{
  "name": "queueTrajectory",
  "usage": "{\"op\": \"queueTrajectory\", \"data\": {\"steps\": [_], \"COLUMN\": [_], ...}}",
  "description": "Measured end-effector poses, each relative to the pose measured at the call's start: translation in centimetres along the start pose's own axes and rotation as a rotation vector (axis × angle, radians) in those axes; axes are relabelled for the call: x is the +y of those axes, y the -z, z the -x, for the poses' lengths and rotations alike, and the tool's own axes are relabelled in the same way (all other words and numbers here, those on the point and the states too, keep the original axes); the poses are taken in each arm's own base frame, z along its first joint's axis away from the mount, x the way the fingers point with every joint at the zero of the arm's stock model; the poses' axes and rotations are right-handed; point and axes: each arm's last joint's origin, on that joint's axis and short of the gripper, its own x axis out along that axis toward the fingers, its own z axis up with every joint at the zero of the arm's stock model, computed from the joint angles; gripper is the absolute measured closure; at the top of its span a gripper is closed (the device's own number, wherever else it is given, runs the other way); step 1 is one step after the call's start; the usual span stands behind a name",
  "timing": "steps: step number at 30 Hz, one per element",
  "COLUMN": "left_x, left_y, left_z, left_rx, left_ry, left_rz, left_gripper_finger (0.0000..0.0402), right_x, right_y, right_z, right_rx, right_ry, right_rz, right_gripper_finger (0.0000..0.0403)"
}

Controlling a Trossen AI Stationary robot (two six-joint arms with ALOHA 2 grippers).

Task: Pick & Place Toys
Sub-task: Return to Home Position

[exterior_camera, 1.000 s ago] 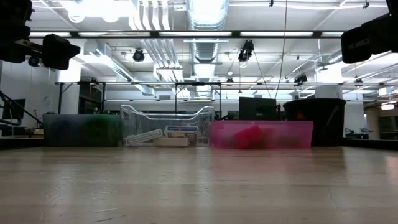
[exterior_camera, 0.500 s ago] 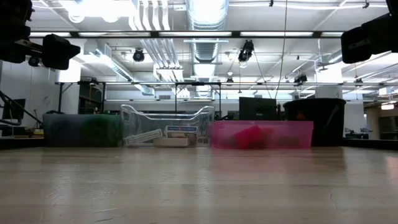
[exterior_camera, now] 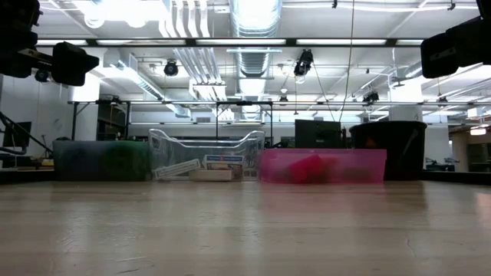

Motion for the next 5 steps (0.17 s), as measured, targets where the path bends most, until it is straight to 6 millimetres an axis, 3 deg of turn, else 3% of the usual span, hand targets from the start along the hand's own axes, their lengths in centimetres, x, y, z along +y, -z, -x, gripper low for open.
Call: {"op": "queueTrajectory", "data": {"steps": [5], "left_x": [0.00], "left_y": [0.00], "left_z": [0.00], "left_rx": [0.000], "left_ry": [0.000], "left_rz": [0.000], "left_gripper_finger": [0.0002], "right_x": [0.00], "right_y": [0.00], "right_z": [0.00], "right_rx": [0.000], "right_ry": [0.000], "right_rz": [0.000], "right_gripper_finger": [0.0385]}}
